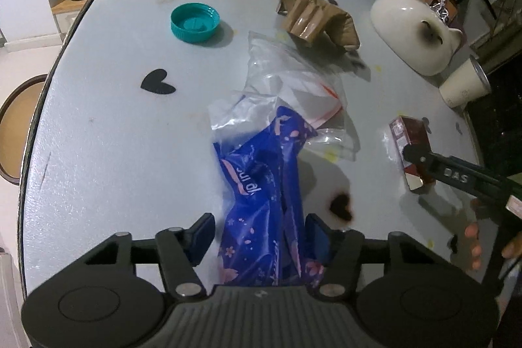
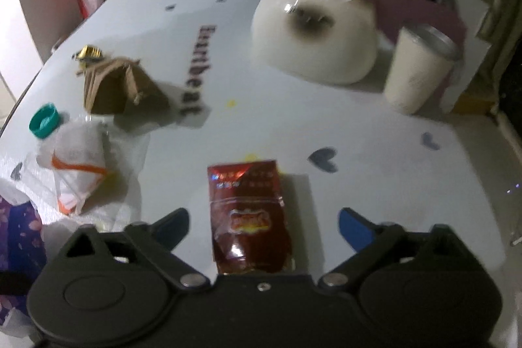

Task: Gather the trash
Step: 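Grasp the blue printed wrapper with the left tool while the right tool grasps the red snack packet, then lift the blue wrapper with the left tool while the right tool lifts the red packet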

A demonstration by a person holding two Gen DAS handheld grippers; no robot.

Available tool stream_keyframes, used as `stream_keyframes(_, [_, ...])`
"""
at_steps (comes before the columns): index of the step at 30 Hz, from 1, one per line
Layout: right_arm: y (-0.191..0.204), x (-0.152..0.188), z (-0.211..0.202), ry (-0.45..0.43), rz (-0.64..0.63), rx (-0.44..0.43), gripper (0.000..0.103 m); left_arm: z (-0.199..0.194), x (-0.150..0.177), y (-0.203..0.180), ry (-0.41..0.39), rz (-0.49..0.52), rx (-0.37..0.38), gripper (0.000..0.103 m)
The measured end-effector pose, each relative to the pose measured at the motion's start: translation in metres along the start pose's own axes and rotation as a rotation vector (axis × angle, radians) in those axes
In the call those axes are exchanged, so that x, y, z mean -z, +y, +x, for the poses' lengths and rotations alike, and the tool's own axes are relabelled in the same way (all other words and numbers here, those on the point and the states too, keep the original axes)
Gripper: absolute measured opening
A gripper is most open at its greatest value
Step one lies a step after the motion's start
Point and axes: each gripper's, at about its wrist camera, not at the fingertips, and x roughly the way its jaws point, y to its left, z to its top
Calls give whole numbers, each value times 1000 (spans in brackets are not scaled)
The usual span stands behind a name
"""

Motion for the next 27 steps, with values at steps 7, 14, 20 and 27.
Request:
stream_keyframes(7, [8, 8, 7, 36, 26, -38, 66, 0, 0, 5, 6, 1, 12, 44])
stream_keyframes(14, [20, 22, -8, 41, 75, -81, 52, 0, 4, 8, 24, 14, 40, 23])
stream_keyframes(20, [33, 45, -29, 62, 131, -94, 51, -6, 11, 10, 17, 36, 35, 16])
stream_keyframes(27, [53, 68, -58, 74, 156, -108, 51, -21, 21, 14, -4, 79, 19, 15])
